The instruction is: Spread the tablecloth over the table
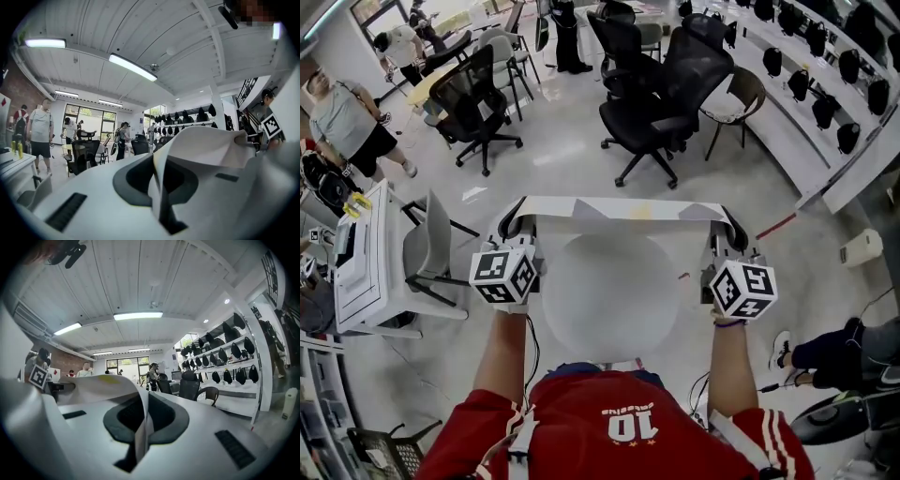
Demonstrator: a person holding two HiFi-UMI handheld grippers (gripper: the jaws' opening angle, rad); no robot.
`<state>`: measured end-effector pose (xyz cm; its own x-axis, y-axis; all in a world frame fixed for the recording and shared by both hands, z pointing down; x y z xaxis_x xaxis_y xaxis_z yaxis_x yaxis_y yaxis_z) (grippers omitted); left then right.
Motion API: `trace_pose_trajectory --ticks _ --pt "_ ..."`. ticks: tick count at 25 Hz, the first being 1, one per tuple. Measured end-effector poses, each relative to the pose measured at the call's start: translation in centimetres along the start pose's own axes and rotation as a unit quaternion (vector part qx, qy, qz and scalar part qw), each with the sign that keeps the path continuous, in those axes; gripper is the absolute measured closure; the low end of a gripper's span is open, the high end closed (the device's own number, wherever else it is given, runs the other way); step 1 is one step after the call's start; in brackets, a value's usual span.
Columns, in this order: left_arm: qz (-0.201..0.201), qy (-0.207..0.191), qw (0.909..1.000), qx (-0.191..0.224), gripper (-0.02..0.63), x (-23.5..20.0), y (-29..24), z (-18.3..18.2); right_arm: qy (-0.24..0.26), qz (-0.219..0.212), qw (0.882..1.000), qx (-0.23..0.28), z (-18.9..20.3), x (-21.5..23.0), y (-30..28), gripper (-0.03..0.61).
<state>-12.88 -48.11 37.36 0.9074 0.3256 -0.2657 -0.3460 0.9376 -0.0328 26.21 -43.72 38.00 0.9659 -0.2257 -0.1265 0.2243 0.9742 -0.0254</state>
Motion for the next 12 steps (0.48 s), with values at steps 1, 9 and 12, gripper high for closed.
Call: trace_pose_trajectory --ticks 1,9,12 --pt "-0.004 0.005 1.0 0.001 0.605 0.1 0.5 0.2 -0.001 -0.003 1.0 0.0 0.1 -0.1 0.4 0.563" --pt "-0.014 0.012 0.9998 -0.004 0.605 0.0 3.9 1.9 -0.01 -0.015 1.0 -0.007 1.2 -1.7 2.9 0.563" --pt "-0.007 0.014 0.9999 -0.002 0.604 0.1 4.8 2.3 -0.011 -0.012 1.0 -0.01 1.5 -2.0 4.1 0.563"
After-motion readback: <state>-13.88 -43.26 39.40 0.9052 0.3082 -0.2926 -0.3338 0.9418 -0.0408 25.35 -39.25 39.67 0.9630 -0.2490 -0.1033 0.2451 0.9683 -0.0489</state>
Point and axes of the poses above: the fingertips, and each gripper's own axes: y backward along the fingers, x to its right, z out of its underside, the point moved 5 cm from there along y, backward along the fingers, and after that the axes turned 15 degrees about y, right-handed, at the moved point
